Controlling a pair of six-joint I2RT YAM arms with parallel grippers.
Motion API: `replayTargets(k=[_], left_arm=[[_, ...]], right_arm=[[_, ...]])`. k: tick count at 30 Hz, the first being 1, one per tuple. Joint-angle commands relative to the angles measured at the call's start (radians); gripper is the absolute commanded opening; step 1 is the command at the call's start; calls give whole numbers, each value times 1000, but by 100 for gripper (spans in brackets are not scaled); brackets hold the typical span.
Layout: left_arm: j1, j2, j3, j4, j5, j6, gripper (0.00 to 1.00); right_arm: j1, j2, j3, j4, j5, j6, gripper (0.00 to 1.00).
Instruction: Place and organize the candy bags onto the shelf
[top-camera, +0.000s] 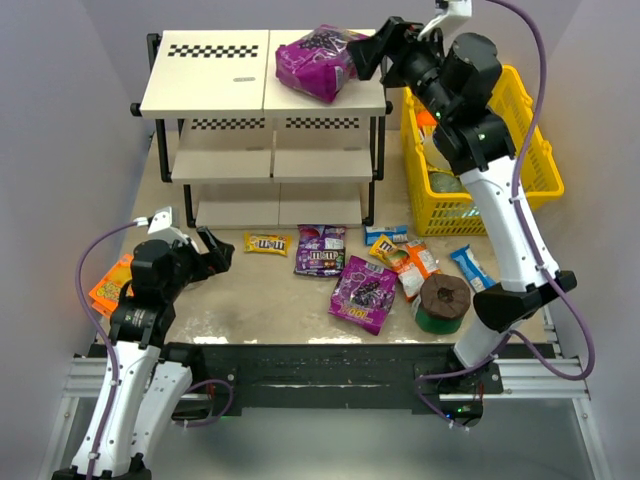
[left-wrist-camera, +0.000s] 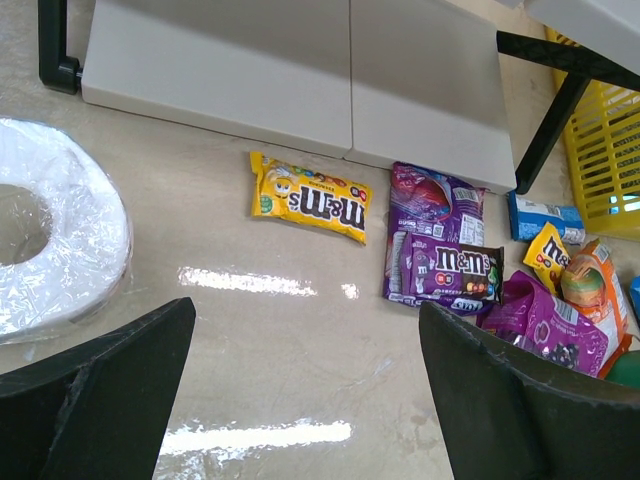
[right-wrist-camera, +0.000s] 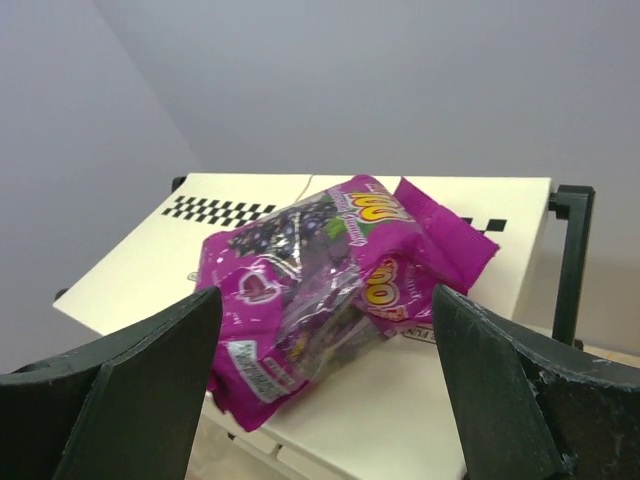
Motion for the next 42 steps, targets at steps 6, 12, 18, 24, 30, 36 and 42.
replayTargets(k=[6,12,18,24,30,36,42], left_arm=[[-1,-1,-3,41,2,2,100],[-1,-1,-5,38,0,2,100],[-1,1,-5,37,-3,2,100],[-1,4,-5,36,-4,2,100],[-1,1,-5,36,-6,0,100],[-1,2,-5,34,-6,0,100],[-1,-1,-6,36,-3,-1,100]], right_arm=[[218,-37,-18,-16,232,-73,91],[258,12,-17,-36,291,-76,87],[258,59,11,-43,329,-110,75],[255,79,23,-54,362,-136,54],[198,29,-50,-10,316,-132,13],[149,-29,-110,20,223,-133,0],[144,-91,-172,39,212,-145,0]])
